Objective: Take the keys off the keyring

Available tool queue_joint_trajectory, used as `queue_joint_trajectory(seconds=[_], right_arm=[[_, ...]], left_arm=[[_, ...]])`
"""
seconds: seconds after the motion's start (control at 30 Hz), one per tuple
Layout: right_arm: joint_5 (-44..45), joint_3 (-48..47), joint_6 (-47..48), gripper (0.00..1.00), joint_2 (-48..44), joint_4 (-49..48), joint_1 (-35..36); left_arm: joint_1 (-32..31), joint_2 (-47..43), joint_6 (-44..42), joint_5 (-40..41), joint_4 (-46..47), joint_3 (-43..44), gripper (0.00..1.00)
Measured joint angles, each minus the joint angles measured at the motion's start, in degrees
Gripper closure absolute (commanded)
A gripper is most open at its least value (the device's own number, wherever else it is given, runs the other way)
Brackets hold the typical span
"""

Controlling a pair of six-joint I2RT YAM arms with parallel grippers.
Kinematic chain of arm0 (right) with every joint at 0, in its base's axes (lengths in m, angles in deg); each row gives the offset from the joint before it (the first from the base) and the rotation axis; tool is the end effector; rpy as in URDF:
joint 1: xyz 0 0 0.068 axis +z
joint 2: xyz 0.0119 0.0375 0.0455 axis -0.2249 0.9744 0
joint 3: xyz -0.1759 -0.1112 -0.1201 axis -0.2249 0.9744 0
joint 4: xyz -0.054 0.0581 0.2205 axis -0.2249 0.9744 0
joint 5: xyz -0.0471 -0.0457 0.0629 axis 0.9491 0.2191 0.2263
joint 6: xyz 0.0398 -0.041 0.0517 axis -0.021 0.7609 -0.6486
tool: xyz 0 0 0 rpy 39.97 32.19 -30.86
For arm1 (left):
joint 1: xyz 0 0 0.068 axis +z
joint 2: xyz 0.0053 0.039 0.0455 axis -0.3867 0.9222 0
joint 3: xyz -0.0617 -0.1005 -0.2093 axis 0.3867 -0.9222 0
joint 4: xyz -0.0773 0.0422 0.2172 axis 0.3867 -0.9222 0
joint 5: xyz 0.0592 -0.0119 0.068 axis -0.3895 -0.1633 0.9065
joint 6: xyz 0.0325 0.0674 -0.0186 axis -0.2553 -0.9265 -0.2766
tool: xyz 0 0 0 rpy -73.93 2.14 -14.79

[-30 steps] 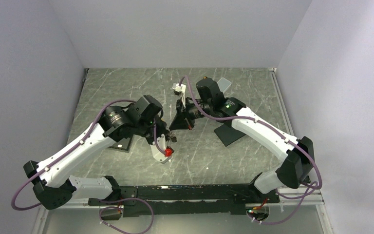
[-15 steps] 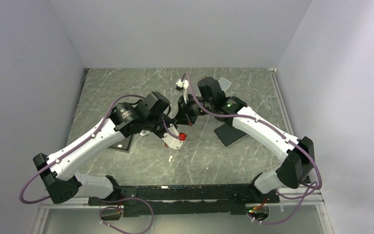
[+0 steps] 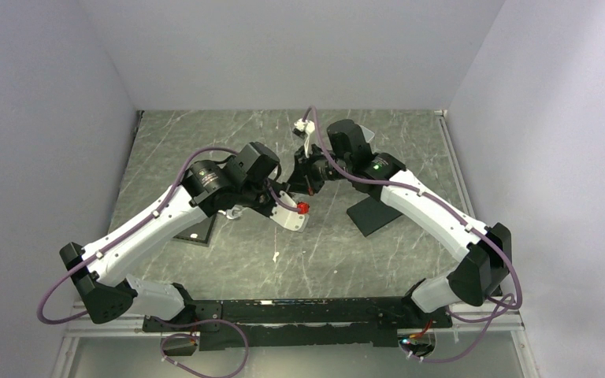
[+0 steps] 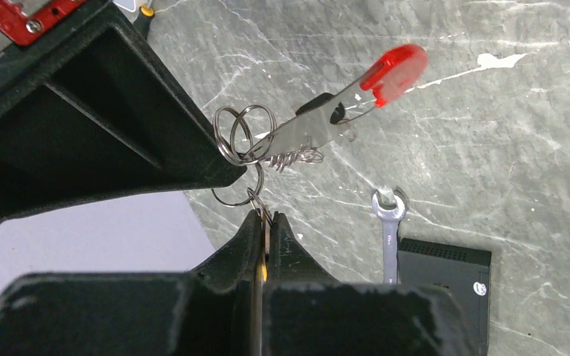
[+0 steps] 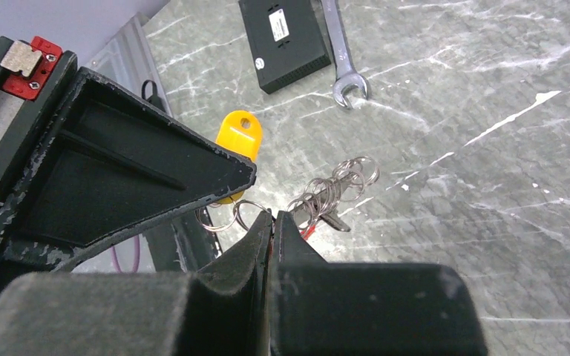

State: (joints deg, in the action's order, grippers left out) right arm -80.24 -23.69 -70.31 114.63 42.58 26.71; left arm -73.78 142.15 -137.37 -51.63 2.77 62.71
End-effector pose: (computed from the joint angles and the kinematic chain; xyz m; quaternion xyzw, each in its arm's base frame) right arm 0.2283 0.2346 0.3124 -0.3556 0.7671 0.4136 0.3378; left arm 0.1595 -0.2017 0.3219 0.8216 0.4657 0.0305 0.3273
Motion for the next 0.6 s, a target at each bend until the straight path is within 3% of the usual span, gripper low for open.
queue_joint_trajectory(seconds=[0.6], right_arm=[[-4.8,0.1,-4.7,1.0,-0.8,-0.3,-4.5]], left_arm=[[1.0,2.5,11.0,-3.0,2.8,1.3,1.0]])
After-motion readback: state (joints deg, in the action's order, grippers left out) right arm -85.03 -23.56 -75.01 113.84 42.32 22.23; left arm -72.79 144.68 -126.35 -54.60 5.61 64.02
